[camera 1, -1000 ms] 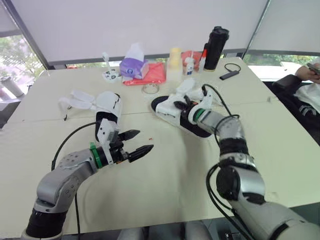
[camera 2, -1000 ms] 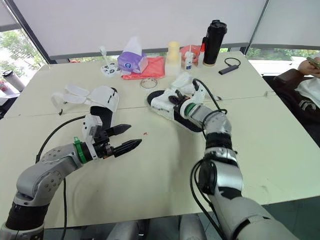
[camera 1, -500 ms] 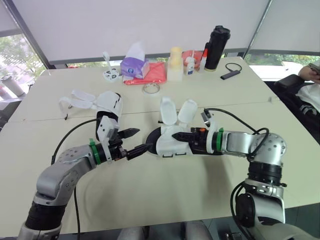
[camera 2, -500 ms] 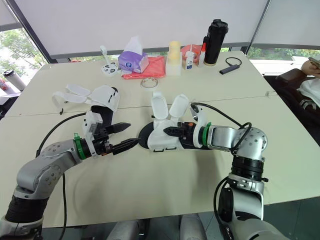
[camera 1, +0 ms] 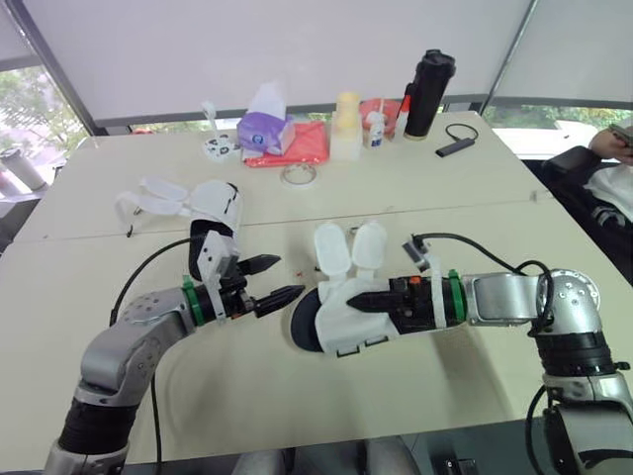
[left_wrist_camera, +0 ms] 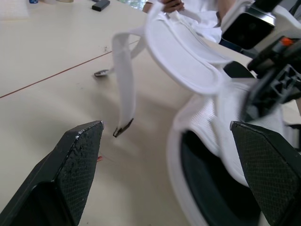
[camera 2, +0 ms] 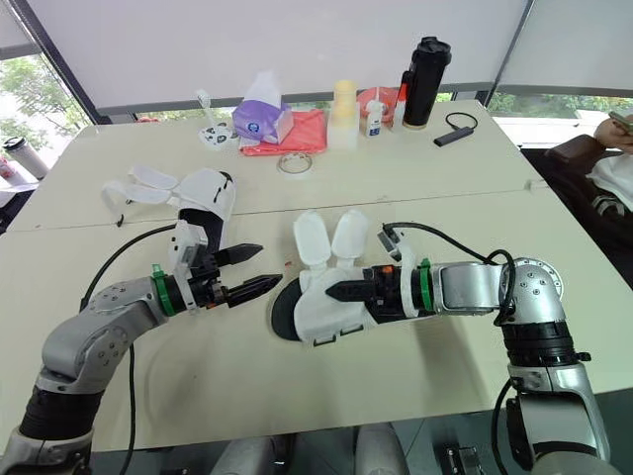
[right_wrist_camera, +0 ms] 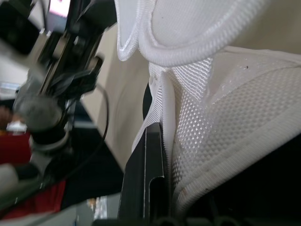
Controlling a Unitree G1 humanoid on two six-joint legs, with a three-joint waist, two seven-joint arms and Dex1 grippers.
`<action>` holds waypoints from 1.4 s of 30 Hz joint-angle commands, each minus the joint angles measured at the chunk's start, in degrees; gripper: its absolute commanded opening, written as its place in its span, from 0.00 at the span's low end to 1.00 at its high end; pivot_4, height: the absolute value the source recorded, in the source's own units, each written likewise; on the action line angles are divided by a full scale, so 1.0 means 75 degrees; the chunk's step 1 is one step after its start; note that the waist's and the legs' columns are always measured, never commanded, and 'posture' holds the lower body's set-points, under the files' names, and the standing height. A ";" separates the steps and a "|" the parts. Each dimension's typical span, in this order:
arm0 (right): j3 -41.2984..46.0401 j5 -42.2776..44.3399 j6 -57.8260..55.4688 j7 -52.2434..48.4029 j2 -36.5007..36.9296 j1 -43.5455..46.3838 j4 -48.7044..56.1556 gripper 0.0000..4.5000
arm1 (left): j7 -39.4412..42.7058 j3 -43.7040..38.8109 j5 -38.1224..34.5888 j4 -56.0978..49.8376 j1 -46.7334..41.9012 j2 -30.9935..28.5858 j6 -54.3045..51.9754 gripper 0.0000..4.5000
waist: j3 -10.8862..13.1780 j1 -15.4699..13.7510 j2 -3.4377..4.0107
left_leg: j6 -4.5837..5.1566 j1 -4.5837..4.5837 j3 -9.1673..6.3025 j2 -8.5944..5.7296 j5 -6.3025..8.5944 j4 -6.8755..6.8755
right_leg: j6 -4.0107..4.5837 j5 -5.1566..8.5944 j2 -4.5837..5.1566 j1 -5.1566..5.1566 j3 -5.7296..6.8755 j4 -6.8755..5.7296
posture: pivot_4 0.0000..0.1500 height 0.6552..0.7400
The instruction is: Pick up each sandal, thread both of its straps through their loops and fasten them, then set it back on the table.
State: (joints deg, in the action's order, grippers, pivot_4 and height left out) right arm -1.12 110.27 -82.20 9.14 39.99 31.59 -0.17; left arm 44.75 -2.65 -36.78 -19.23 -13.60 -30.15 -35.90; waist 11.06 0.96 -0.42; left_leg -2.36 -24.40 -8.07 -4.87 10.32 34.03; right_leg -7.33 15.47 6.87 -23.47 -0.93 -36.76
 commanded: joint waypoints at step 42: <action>-0.0112 0.0364 0.0449 -0.0713 0.2340 -0.0767 0.1057 0.99 | 0.1327 0.0812 0.0384 -0.0354 0.0360 -0.0650 0.0769 1.00 | -0.0014 -0.0054 -0.0025 | 0.0009 -0.0014 0.0027 0.0042 0.0008 -0.0002 | 0.0018 -0.0043 -0.0022 0.0022 -0.0001 0.0099 | 1.00 1.00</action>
State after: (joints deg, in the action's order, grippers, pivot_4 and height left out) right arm -2.76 112.50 -78.31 6.34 55.89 24.78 4.60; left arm 53.44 3.40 -34.18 -20.54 -11.06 -34.77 -31.85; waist 10.95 0.55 -0.61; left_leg -2.29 -24.52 -7.85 -4.56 10.39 34.03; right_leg -7.19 15.15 6.72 -23.30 -0.93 -36.01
